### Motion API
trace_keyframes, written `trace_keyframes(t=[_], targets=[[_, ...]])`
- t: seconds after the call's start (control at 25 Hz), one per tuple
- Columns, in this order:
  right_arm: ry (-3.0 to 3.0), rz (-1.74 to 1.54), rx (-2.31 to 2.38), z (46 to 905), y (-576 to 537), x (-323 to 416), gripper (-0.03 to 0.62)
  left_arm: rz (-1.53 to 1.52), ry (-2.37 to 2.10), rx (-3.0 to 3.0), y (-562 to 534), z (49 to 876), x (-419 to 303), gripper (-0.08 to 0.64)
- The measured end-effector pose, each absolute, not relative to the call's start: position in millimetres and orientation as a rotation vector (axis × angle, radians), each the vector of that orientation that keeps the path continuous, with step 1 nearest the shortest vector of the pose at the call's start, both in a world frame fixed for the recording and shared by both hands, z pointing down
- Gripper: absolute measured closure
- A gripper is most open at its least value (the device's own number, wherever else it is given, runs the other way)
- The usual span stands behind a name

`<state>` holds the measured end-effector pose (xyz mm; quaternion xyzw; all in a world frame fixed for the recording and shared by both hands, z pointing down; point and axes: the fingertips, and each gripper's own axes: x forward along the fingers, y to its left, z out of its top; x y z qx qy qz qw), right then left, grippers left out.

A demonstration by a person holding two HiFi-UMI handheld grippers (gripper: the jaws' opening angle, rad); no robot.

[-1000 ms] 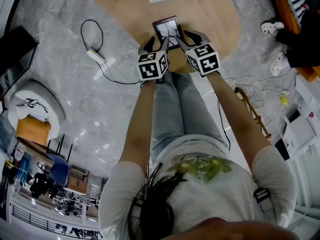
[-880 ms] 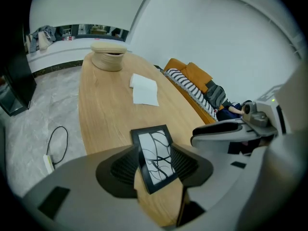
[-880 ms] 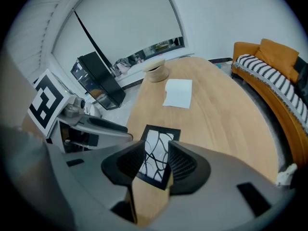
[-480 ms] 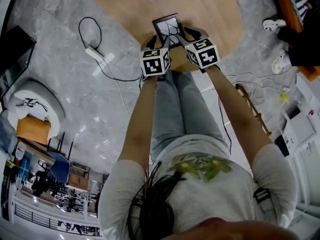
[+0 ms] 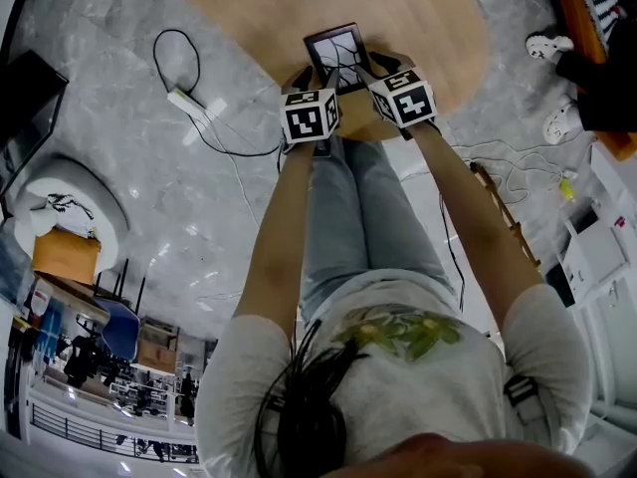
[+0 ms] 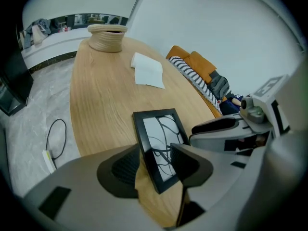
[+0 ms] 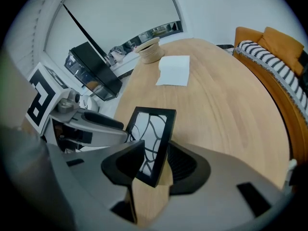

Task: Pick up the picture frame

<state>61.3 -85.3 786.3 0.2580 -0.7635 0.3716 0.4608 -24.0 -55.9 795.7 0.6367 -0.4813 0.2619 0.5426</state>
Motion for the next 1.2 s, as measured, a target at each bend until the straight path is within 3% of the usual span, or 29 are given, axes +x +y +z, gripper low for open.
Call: trace_keyframes(t=[0.52,0.68,1.2], targets=[[-1.818,0.905,0.569,806.6,-74.2,65.8,0.441,0.671,-1.116,1.501,-50.8,811.0,-20.1,0.357],[-1.795,0.881,0.547,814.4,-68.2,68.2,0.46,0.687,-1.155,1.485,-48.6,815.2,-27.9,0.423],[-1.781,0.864,0.515,815.8,-68.8,68.7,0.472,0.708,-1.154,1.467,-50.0,815.6,-27.1,0.451]])
